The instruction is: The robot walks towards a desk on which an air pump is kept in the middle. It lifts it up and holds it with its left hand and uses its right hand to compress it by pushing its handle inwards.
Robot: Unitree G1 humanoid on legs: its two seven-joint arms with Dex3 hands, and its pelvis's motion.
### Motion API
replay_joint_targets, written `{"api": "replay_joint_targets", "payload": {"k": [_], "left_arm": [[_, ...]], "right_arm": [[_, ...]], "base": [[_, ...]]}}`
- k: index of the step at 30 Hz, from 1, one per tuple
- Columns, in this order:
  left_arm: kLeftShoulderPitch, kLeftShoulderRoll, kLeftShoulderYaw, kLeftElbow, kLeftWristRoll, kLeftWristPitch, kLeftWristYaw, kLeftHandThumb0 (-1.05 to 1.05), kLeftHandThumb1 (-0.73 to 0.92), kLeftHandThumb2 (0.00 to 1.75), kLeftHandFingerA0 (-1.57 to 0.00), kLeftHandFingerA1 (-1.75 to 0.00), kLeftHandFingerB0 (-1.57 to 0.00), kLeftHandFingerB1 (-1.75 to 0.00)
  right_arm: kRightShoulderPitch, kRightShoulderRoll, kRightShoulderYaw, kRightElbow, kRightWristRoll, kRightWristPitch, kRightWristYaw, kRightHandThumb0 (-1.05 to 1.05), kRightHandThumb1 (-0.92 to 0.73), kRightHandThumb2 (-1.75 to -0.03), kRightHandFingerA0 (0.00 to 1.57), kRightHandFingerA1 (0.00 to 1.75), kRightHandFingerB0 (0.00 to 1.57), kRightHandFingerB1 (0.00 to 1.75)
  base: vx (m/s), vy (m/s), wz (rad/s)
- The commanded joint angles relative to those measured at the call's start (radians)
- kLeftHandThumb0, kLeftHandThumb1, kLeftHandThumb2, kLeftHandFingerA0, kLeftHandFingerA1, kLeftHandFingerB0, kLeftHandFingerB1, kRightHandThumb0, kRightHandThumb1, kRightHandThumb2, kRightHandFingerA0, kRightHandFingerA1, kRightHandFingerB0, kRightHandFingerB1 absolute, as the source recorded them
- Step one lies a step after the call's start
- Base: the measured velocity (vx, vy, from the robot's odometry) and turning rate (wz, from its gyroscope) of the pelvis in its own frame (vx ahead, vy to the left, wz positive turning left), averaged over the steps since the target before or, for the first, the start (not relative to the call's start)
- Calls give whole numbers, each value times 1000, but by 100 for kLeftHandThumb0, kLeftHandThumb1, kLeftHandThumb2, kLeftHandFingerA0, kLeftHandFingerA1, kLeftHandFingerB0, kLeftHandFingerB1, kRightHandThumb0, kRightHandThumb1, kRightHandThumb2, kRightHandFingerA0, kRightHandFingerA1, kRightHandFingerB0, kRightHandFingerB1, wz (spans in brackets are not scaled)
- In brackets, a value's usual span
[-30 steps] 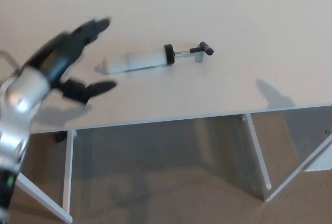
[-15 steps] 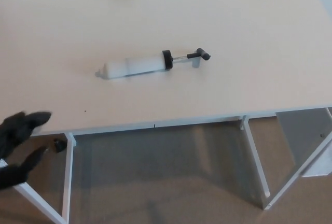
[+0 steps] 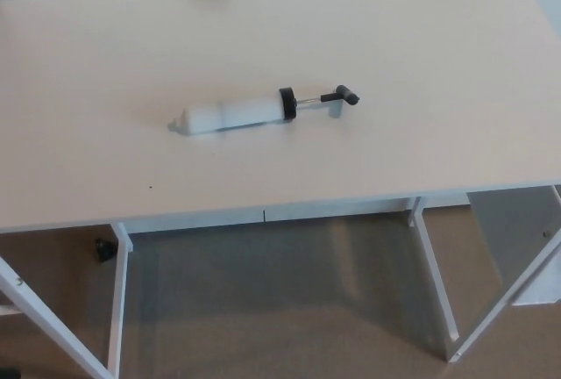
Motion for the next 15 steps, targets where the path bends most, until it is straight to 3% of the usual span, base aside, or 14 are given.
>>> {"api": "replay_joint_targets", "payload": {"k": [1,2,3,4,6,7,9,10,11,15], "left_arm": [[217,203,285,302,-562,83,-862,-66,63,60,-55,-42,-50,-36],[179,158,292,378,-503,34,-748,-61,61,96,-40,-53,-24,-44],[161,131,289,420,-471,-17,-666,-61,61,96,-40,-53,-24,-44],[135,93,271,467,-414,-71,-542,-60,75,63,-27,-33,-28,-30],[117,69,259,498,-377,-103,-464,-60,75,63,-27,-33,-28,-30],[92,46,237,545,-327,-127,-377,-35,43,99,-1,-49,0,-46],[54,24,220,629,-280,-139,-299,-34,51,104,-1,-50,0,-47],[37,20,220,677,-274,-130,-291,-34,51,104,-1,-50,0,-47],[25,24,219,703,-274,-118,-294,-62,81,67,-11,-24,-15,-25],[-4,39,216,748,-273,-81,-292,-63,81,64,-12,-27,-17,-26]], "right_arm": [[151,-25,-46,176,78,-278,400,-79,-72,-104,27,48,16,42],[129,-37,-46,245,48,-288,383,-79,-90,-68,34,35,24,30],[115,-45,-46,290,28,-296,370,-79,-90,-68,34,35,24,30],[87,-56,-50,352,19,-276,352,-78,-89,-68,31,37,22,30],[68,-64,-52,393,16,-260,341,-78,-89,-68,31,37,22,30],[33,-81,-68,449,47,-194,336,-80,-89,-67,28,35,20,28],[-22,-106,-111,530,132,-56,321,-81,-89,-67,32,36,24,29],[-51,-118,-146,570,197,40,305,-81,-89,-67,32,36,24,29],[-79,-138,-186,626,249,101,299,-81,-92,-72,23,39,17,28],[-139,-205,-285,794,342,213,318,-83,-92,-72,24,38,15,28]], "base": [[0,0,0],[0,0,0],[0,0,0],[0,0,0],[0,0,0],[0,0,0],[0,0,0],[0,0,0],[0,0,0],[0,0,0]]}}
